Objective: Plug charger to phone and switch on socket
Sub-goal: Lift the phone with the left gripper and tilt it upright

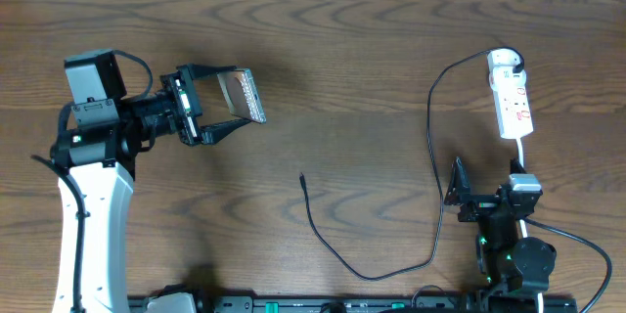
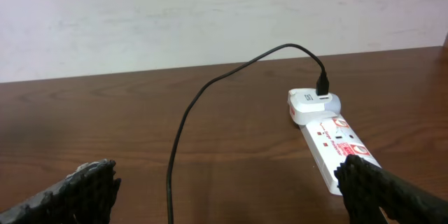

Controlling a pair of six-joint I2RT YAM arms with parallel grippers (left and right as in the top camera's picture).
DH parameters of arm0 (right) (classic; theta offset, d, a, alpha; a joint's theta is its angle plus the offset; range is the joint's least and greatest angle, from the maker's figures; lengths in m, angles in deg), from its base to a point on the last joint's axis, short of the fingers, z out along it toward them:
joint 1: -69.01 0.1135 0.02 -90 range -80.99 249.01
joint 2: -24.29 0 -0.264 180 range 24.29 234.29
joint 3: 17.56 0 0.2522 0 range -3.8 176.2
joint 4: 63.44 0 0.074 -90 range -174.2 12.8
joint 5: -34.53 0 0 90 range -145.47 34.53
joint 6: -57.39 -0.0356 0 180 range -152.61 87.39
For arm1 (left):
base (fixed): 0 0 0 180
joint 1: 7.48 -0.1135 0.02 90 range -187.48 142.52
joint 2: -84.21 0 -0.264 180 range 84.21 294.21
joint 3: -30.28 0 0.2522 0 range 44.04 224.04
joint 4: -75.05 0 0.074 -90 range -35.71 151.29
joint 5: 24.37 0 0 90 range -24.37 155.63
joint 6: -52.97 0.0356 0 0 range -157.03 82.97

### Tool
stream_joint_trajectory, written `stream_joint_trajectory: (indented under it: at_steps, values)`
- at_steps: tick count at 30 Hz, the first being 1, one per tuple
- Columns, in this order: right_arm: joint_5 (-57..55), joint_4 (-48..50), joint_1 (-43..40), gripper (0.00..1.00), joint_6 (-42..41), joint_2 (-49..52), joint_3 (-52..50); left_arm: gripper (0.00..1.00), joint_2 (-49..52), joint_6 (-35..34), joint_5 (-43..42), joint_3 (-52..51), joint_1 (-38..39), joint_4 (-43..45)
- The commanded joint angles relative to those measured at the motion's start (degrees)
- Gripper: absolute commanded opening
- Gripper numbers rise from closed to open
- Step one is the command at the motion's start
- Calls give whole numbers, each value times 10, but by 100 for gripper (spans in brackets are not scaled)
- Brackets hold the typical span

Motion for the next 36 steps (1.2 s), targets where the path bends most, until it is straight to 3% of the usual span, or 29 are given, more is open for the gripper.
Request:
stream_joint_trajectory:
  at_steps: [1,8,15,21,24,36]
  values:
    - [0,-3,3,99,-7,-2,0,7,-5,-4,-21,14,-3,5]
    - [0,-3,3,99,-7,-2,0,7,-5,39,29,14,-3,5]
    - [0,-3,3,99,-7,-2,0,8,-5,255,264,13,1,-32]
    - [0,-3,3,99,-7,-2,0,7,-1,258,471,13,35,-164]
    - [0,-3,3,99,-7,-2,0,7,4,258,526,13,57,-200]
    - [0,-3,3,99,-7,-2,0,7,21,258,538,13,97,-207]
